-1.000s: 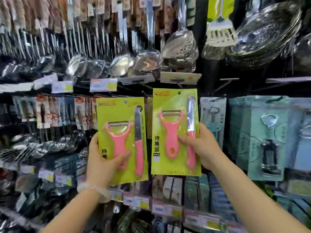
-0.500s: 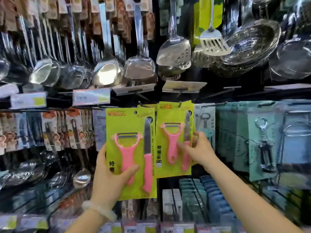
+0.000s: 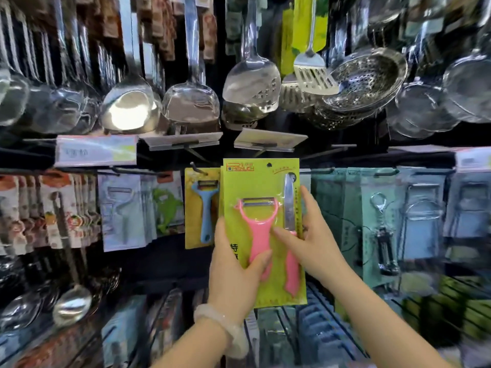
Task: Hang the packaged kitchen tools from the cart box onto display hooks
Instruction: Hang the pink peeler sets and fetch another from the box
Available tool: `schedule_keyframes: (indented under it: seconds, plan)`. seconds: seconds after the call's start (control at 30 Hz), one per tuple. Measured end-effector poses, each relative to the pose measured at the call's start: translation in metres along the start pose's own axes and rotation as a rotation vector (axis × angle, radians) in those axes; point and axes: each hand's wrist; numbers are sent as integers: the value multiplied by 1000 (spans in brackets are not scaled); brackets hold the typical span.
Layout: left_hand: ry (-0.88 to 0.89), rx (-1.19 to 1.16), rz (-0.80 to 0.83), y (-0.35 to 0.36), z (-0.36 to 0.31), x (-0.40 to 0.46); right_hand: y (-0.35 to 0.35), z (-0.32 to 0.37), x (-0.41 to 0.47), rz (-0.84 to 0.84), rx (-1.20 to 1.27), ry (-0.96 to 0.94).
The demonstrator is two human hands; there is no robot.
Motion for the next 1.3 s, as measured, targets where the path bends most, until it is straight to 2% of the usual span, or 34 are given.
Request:
schedule_keyframes:
  seconds: [0.33,0.53,0.73,1.03,1.1,1.17,1.23,1.3]
  plan:
    - [-44,40,-14,-7,7,8,14,-7,11,5,-29,20]
    - [-63,71,18,-1,7,13,13,-15,15,-52,-1,-12]
    - [-122,123,18,-1,15,22,20,-18,23,-26,18,58]
    - [-237,331,82,3,38,54,34,-28,42,-83,-168,130]
    - [-286,355,111,5,43,55,34,-31,46,-119,-250,143]
    - [-307,432,69,7,42,50,30,-32,45,-122,-368,166]
    - [-180,558,-33,10,35,38,23,-36,34,-111,-463,199]
    - [88,672,-107,17,31,26,16,-45,14,-112,-532,204]
Point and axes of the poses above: each hand's wrist, its own x-axis towards the middle knuckle, its own y-axis out of the palm, z = x × y, and after that the axes turned 4 degrees about z, right-handed
